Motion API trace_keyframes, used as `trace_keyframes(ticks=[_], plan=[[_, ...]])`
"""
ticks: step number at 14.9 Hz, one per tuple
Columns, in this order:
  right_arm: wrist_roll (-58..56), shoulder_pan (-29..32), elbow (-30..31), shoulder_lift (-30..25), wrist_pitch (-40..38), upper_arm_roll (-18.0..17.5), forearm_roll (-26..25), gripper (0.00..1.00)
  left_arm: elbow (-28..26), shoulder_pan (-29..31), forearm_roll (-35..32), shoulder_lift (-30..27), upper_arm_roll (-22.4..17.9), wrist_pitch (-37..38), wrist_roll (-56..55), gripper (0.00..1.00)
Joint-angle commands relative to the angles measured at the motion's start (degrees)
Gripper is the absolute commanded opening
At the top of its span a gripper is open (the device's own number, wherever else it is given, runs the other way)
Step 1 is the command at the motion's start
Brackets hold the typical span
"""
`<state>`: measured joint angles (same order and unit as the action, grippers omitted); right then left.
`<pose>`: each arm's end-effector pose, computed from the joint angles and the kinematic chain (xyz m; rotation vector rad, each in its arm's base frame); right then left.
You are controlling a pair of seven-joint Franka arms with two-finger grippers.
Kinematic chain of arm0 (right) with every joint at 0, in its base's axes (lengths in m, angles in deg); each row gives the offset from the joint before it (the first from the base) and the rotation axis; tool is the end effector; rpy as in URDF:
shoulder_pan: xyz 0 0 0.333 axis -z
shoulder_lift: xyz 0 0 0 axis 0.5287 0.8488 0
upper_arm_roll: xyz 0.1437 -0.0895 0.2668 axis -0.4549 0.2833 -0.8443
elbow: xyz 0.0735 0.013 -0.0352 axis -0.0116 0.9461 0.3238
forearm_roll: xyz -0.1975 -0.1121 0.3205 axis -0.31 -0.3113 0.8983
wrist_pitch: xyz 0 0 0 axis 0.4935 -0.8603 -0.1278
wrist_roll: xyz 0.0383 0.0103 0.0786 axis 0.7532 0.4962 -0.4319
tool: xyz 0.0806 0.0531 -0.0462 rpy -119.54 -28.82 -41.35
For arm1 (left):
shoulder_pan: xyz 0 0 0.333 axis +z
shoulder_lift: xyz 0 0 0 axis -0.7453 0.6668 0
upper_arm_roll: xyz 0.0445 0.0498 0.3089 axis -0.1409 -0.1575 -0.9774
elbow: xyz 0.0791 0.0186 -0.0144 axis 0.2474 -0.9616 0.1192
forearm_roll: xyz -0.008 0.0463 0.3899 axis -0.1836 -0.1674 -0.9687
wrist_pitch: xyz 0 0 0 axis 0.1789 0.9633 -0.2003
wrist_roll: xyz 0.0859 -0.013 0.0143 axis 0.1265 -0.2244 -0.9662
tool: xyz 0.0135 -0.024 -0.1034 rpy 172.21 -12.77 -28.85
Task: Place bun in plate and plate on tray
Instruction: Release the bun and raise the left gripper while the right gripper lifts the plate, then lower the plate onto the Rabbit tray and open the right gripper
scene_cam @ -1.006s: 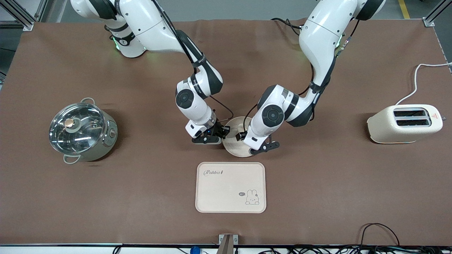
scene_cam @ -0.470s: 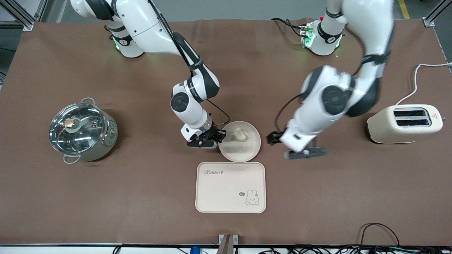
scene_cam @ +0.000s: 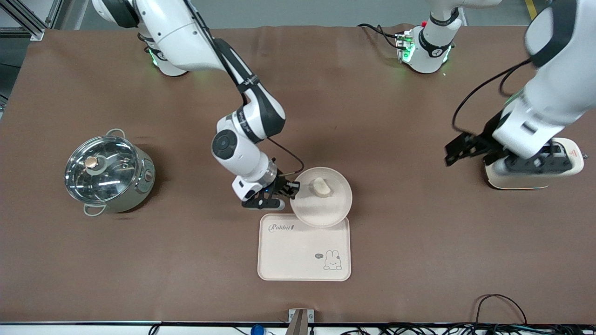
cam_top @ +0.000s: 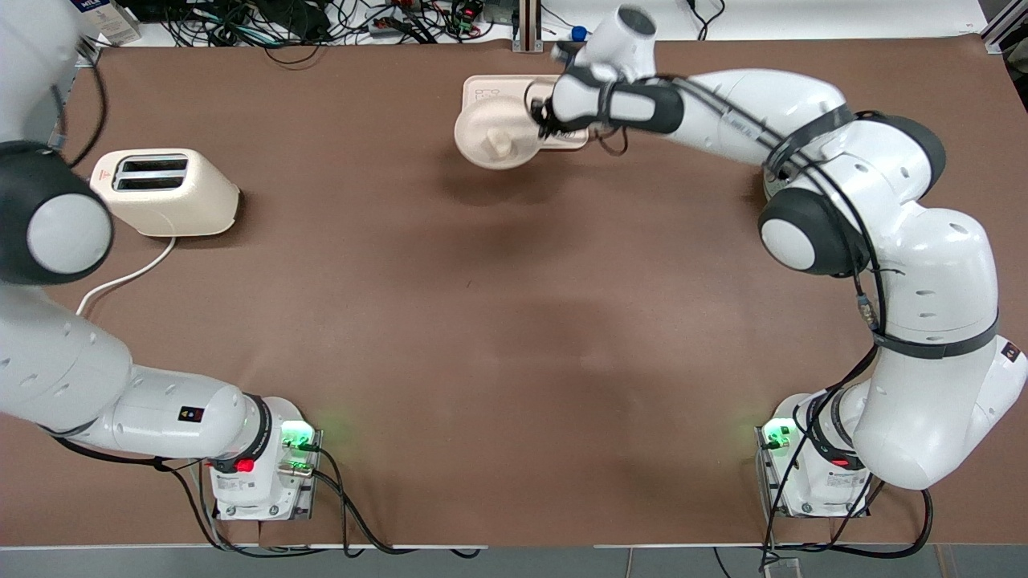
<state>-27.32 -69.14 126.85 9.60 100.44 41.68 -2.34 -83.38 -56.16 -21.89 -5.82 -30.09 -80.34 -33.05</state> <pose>0.6251 0.4182 0.2904 -2.7231 0.1666 -0.1349 0.5888 -0.1304 0.6083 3.0530 0.0262 0.1396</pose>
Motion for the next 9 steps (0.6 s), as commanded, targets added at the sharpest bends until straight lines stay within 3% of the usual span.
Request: trace_keyframes(ticks=[1,5,7,9], plan=[[-1.91,5.13,-7.70,2.37,-4.81,-1.00,-1.59,0.00,-0.27,-0.46,-4.56,-3.21,-0.49,4.34,2.32,1.00],[-5.00,7.95,-21.66,12.98,-4.90,-1.26,-1.59,0.00,-0.28,2.17,-3.96,-4.27,-0.06,6.63,2.86,1.00],[-6.56,8.13,-29.05,19.40,-4.64,-1.26,-1.59,0.00,-0.19,5.31,-3.96,-4.27,2.91,6.63,2.33,1.00],[-9.64,9.70,-31.45,22.93,-4.03,-1.53,-1.59,0.00,0.16,7.62,-3.87,-4.27,4.16,6.11,2.86,1.00]])
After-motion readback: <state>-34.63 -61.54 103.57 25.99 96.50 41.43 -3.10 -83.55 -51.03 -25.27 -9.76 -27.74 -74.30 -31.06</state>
